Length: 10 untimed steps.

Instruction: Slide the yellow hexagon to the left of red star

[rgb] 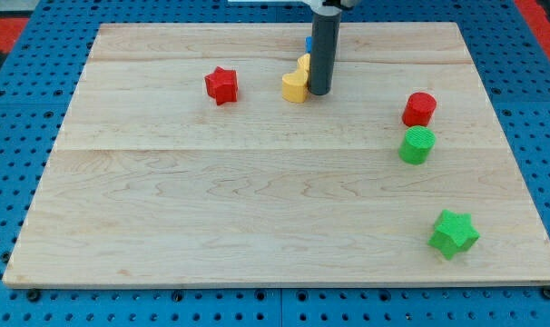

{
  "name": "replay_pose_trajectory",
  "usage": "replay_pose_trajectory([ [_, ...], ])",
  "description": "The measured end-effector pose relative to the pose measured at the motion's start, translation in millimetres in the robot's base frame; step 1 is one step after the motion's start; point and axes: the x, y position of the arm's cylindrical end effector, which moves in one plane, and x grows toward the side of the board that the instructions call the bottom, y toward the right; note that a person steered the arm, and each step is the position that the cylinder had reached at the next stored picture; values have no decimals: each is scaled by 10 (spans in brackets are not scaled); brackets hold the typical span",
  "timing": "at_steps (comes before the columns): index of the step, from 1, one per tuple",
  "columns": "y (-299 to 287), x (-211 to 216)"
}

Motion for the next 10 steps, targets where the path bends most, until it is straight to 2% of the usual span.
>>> replay_pose_trajectory([
  [1, -24, 54],
  [2, -373, 11],
  [3, 105, 200],
  [4, 615, 135],
  [5, 631, -299],
  [7, -188, -616],
  [8, 270, -462],
  [9, 266, -239],
  [10, -192, -542],
])
